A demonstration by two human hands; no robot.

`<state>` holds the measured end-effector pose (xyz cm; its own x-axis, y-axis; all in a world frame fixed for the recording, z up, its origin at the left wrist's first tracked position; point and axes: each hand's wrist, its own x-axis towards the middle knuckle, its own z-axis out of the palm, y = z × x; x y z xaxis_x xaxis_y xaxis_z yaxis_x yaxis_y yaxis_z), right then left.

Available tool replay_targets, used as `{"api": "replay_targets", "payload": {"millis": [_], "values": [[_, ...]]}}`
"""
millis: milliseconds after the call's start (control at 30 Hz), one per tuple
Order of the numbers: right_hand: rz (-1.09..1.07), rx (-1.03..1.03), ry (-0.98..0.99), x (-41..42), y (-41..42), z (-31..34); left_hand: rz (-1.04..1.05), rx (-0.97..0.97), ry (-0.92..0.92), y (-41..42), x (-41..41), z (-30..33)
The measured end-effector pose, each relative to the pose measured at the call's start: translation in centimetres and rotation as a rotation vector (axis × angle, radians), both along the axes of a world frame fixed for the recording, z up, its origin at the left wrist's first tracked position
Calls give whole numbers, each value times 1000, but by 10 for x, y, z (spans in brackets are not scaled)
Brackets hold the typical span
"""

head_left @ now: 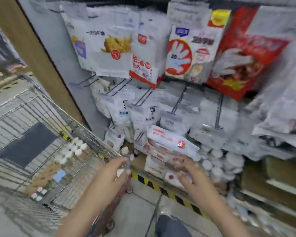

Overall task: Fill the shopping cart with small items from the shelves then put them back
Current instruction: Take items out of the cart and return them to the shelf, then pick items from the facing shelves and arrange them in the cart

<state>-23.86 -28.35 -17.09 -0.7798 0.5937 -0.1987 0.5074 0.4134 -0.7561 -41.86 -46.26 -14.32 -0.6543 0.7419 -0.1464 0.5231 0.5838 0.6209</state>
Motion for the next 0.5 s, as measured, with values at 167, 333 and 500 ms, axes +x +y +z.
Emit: {"api": "replay_targets", "payload": {"millis": [167, 333, 500], "values": [[-248, -101, -50, 95, -15, 10, -308, 12, -40, 33, 67, -8], [-408, -130, -33, 160, -8, 18, -465, -38, -76, 64, 109, -1], [-499, -72, 17, 241, 14, 38, -578, -61, -5, 127, 163, 20]]}}
